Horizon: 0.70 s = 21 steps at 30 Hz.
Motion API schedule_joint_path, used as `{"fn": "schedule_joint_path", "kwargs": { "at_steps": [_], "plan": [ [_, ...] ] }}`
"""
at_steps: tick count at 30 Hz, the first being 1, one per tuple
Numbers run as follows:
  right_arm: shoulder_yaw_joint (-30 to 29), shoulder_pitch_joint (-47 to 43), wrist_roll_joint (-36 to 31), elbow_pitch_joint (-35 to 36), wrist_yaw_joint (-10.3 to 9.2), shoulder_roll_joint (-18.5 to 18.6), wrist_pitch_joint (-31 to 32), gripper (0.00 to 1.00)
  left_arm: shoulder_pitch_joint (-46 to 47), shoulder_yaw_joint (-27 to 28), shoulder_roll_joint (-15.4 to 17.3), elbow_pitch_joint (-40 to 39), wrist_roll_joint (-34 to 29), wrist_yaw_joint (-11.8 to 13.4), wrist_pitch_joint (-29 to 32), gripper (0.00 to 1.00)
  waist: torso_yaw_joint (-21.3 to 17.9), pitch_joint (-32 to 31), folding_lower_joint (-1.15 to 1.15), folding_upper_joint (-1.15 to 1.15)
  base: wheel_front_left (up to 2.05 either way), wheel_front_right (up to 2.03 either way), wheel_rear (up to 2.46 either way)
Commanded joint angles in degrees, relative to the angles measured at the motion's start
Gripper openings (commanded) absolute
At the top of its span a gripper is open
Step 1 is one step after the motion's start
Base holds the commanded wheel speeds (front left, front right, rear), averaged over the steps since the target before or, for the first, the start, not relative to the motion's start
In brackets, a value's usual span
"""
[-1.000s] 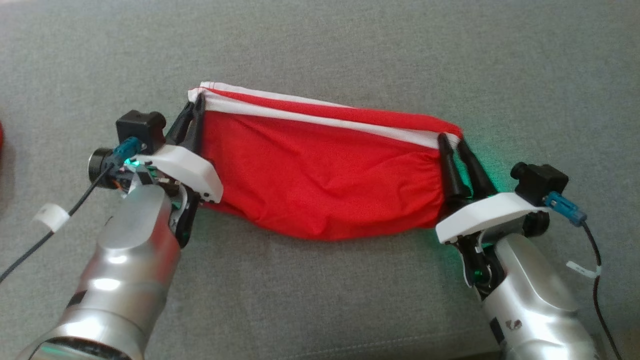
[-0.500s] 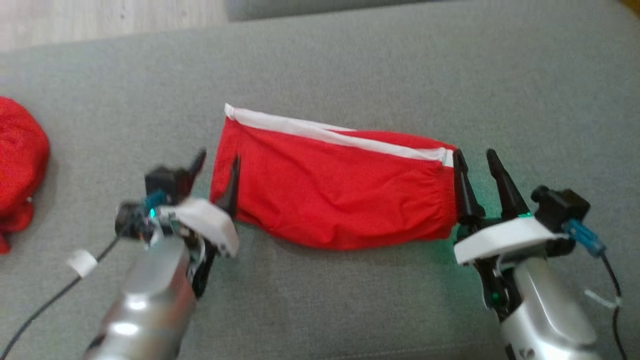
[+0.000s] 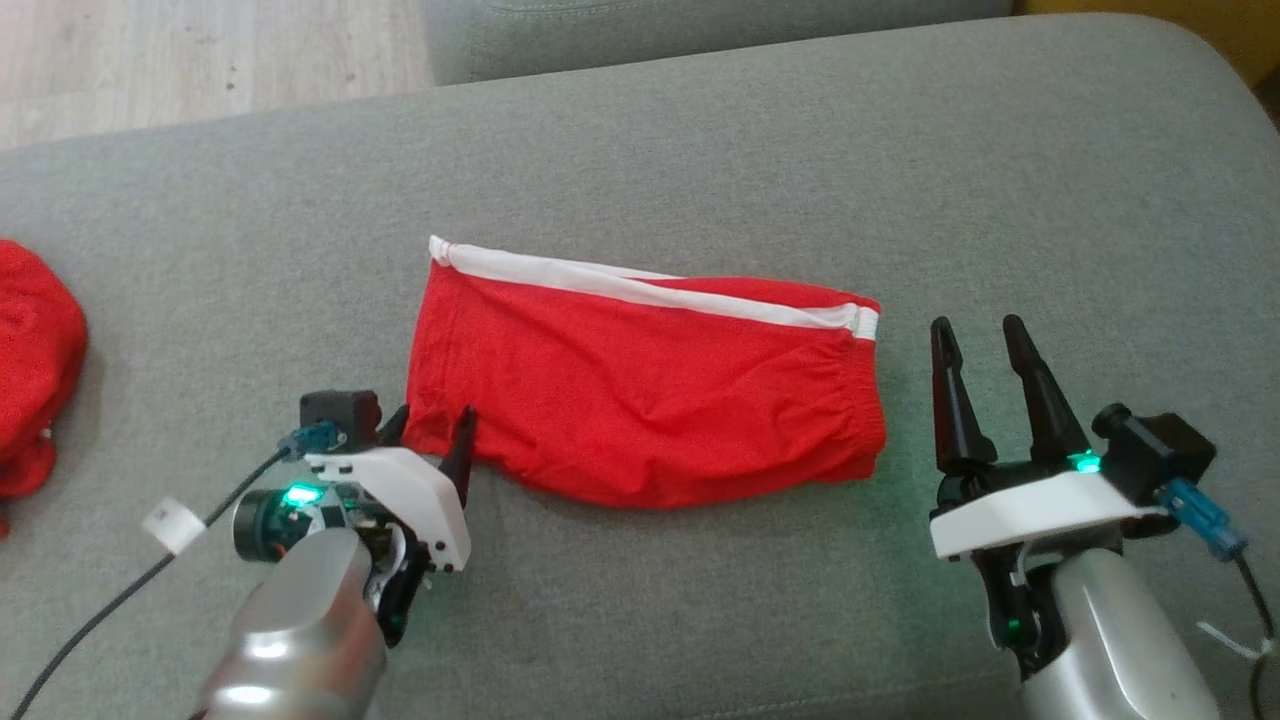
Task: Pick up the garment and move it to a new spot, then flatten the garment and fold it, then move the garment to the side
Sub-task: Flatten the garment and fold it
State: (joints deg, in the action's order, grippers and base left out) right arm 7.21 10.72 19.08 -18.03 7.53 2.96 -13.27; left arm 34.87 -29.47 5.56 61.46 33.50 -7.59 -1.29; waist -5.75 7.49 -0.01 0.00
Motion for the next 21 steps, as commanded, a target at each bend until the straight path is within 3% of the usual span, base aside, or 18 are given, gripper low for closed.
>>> {"fn": "schedule_joint_path", "kwargs": {
  "at_steps": [1,3,4,5,6,7,21],
  "plan": [
    [1.2,0.5,-0.5,2.5,-0.04,-0.1,0.2,1.00,0.7,1.3,0.9,-0.1,0.5,0.1,1.3,1.00,-0.3,0.2,0.01,0.00,0.00,0.00,0.00],
    [1.1,0.2,-0.5,3.2,-0.04,-0.1,0.5,1.00,0.3,0.8,0.7,-0.2,0.9,0.1,2.6,1.00,-0.5,0.2,0.01,0.00,0.00,0.00,0.00],
    [1.0,0.1,-0.5,3.5,-0.04,-0.1,0.6,1.00,0.1,0.6,0.7,-0.4,1.2,0.1,2.9,0.92,-0.6,0.2,0.01,0.00,0.00,0.00,0.00],
    [1.0,-0.1,-0.5,3.7,-0.04,-0.1,0.7,1.00,-0.2,0.4,0.7,-0.6,1.3,0.1,2.9,0.48,-0.6,0.0,0.01,0.00,0.00,0.00,0.00],
    [0.9,-0.2,-0.6,3.9,-0.04,-0.1,0.8,1.00,-0.4,0.2,0.7,-1.0,1.3,0.1,2.6,0.17,-0.5,-0.2,0.01,0.00,0.00,0.00,0.00],
    [0.7,-0.4,-0.7,4.1,-0.04,-0.1,0.8,1.00,-0.7,0.1,0.8,-1.4,1.4,0.1,2.0,0.00,-0.4,-0.5,0.01,0.00,0.00,0.00,0.00],
    [-4.2,-4.5,-2.0,4.4,-0.04,-0.1,1.8,1.00,-9.9,1.3,2.5,-11.6,3.1,1.1,-7.2,0.00,4.0,-6.6,0.01,0.00,0.00,0.00,0.00]
  ]
}}
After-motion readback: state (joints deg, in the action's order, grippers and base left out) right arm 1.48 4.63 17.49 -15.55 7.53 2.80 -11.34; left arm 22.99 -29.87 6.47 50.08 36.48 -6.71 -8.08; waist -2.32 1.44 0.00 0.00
